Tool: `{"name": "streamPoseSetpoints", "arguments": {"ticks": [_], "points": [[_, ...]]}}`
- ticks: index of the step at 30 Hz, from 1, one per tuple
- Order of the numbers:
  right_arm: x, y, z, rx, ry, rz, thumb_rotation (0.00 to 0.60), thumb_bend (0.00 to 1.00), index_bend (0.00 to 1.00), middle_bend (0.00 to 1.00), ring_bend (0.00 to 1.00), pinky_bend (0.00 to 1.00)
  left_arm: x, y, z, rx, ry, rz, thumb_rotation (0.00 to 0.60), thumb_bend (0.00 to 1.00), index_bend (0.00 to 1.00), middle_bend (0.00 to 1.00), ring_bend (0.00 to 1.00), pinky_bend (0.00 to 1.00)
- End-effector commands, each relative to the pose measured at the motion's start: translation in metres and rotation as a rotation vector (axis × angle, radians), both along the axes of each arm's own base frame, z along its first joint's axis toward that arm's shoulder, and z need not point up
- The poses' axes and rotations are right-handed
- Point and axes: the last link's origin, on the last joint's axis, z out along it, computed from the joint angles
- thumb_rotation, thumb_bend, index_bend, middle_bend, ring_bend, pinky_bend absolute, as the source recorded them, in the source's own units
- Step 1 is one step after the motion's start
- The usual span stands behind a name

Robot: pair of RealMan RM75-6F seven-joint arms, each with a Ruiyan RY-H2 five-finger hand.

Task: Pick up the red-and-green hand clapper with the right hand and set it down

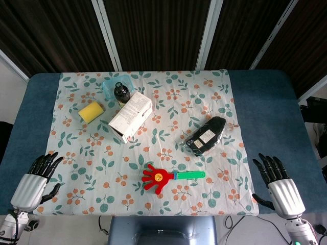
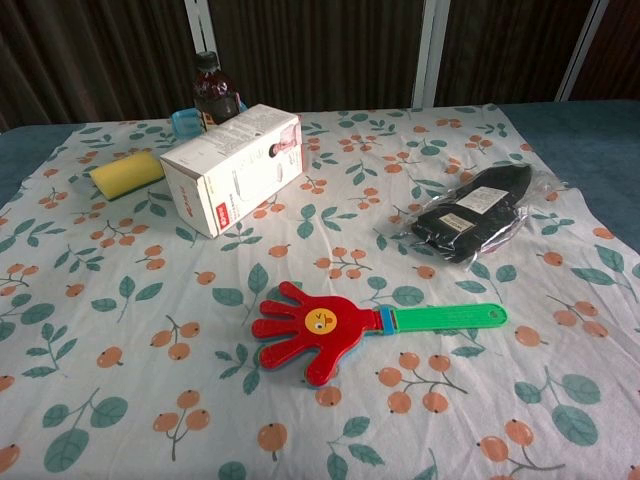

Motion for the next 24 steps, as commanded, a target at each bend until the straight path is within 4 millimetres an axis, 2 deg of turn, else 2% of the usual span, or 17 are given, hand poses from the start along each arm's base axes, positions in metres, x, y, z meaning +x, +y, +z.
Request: {"name": "streamPoseSetpoints", "arguments": {"ticks": [1,8,12,15,18,21,22,24], "points": [[0.0,0.0,0.0,0.001,-0.001,-0.001,0.6,0.21,0.0,0.0,0.0,0.0,0.0,0.0,0.0,0.001,-0.001,0.0,0.6,0.37,0.0,0.0,0.0,0.09],[0.0,-0.006,-0.01,0.017,-0.008,0.002,0.6,0.21,0.0,0.0,0.0,0.0,0.0,-0.001,0.002,0.001,-0.01,-0.001,0.6,0.37,0.0,0.0,0.0,0.09],[0.005,-0.016,-0.027,0.054,-0.06,0.018,0.6,0.21,0.0,0.0,0.0,0.0,0.0,-0.003,0.004,-0.004,-0.022,-0.007,0.6,0.37,0.0,0.0,0.0,0.09],[0.017,-0.029,-0.045,0.104,-0.082,0.046,0.6,0.21,0.0,0.0,0.0,0.0,0.0,-0.004,0.006,-0.01,-0.032,-0.013,0.6,0.37,0.0,0.0,0.0,0.09],[0.021,-0.033,-0.05,0.115,-0.083,0.05,0.6,0.21,0.02,0.0,0.0,0.0,0.0,-0.004,0.006,-0.013,-0.034,-0.014,0.6,0.37,0.0,0.0,0.0,0.09],[0.036,-0.048,-0.072,0.178,-0.083,0.068,0.6,0.21,0.17,0.0,0.0,0.0,0.0,-0.004,0.007,-0.023,-0.042,-0.016,0.6,0.37,0.0,0.0,0.0,0.09],[0.051,-0.06,-0.099,0.265,-0.105,0.071,0.6,0.22,0.22,0.0,0.0,0.0,-0.001,-0.005,0.008,-0.027,-0.048,-0.017,0.6,0.37,0.0,0.0,0.0,0.09],[0.062,-0.072,-0.117,0.293,-0.119,0.059,0.6,0.23,0.29,0.0,0.0,0.0,-0.001,-0.006,0.011,-0.025,-0.053,-0.019,0.6,0.37,0.0,0.0,0.0,0.09]]}}
